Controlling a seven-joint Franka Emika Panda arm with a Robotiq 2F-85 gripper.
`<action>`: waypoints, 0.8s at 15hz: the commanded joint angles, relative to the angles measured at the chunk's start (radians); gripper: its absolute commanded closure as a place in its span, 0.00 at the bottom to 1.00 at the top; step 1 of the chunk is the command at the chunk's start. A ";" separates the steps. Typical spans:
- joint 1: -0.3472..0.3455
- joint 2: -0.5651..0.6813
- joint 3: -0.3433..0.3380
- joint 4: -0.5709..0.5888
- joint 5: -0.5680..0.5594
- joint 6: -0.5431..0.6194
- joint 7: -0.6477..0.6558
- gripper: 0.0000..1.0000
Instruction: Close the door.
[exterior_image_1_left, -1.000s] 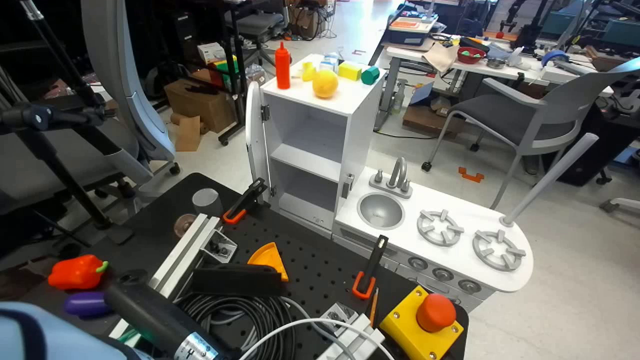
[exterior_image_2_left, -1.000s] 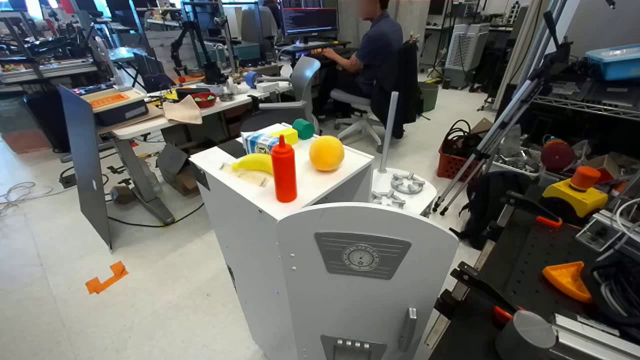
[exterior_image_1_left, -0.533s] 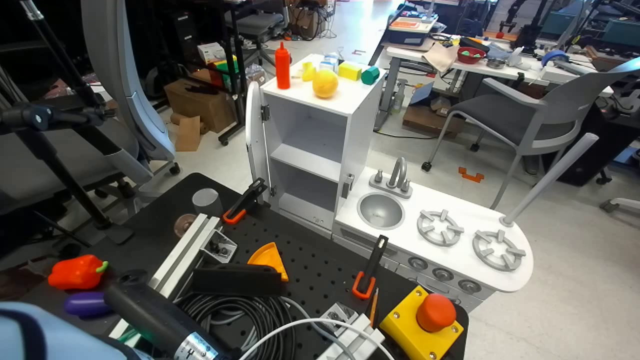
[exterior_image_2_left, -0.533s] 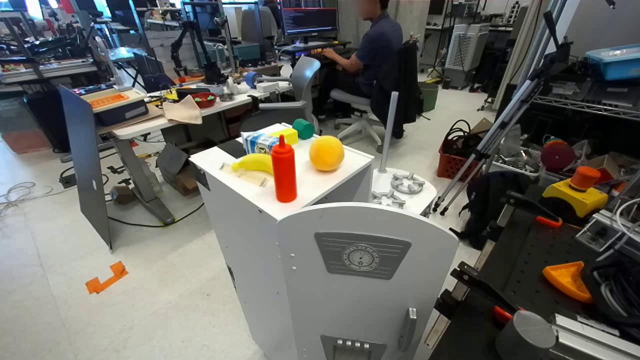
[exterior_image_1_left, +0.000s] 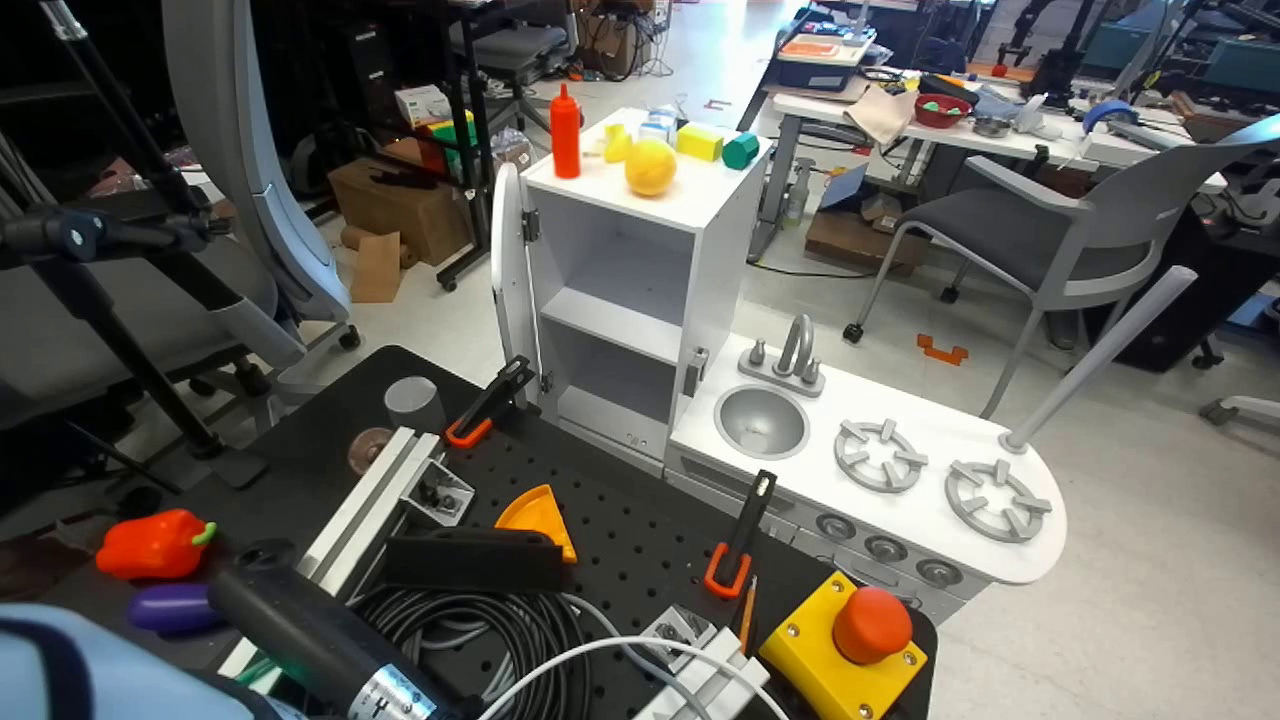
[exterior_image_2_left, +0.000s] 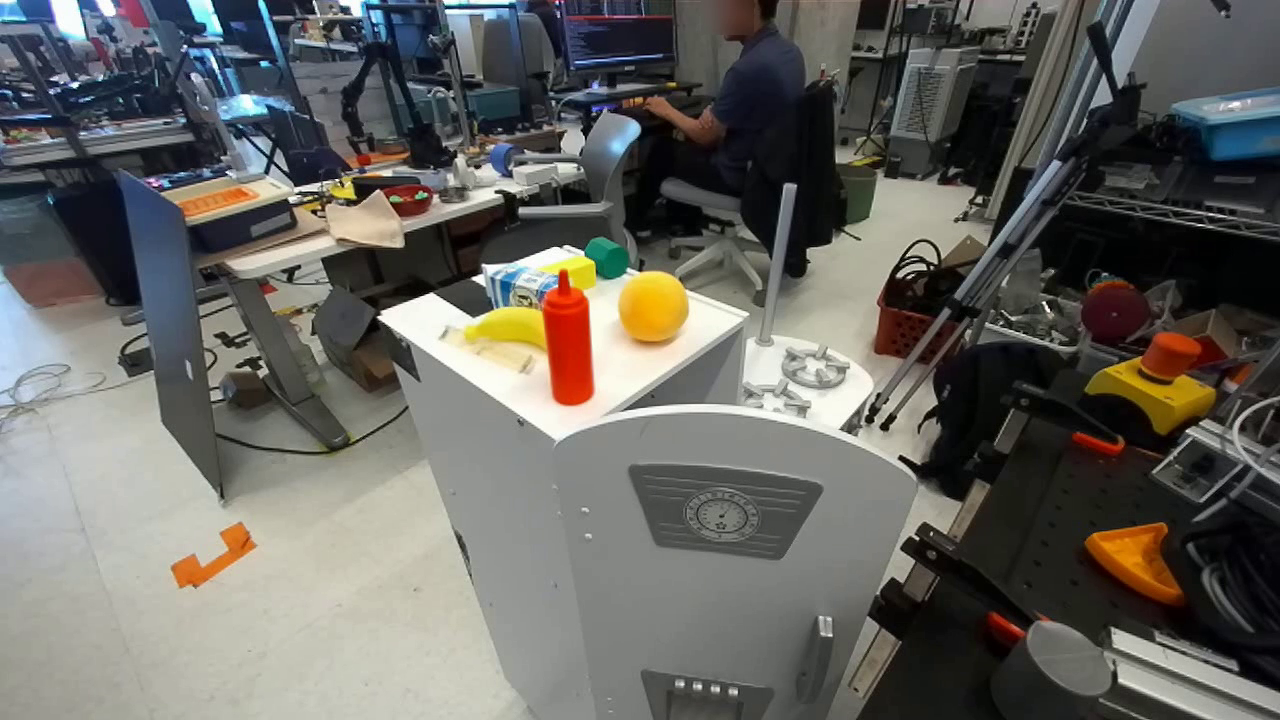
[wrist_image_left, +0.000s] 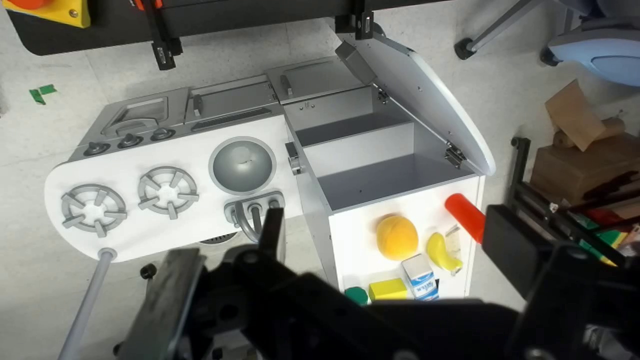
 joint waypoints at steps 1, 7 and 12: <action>-0.013 0.002 0.010 0.003 0.009 -0.005 -0.008 0.00; 0.008 0.141 0.010 0.082 0.003 -0.103 -0.032 0.00; 0.027 0.333 0.081 0.155 -0.026 -0.195 -0.035 0.00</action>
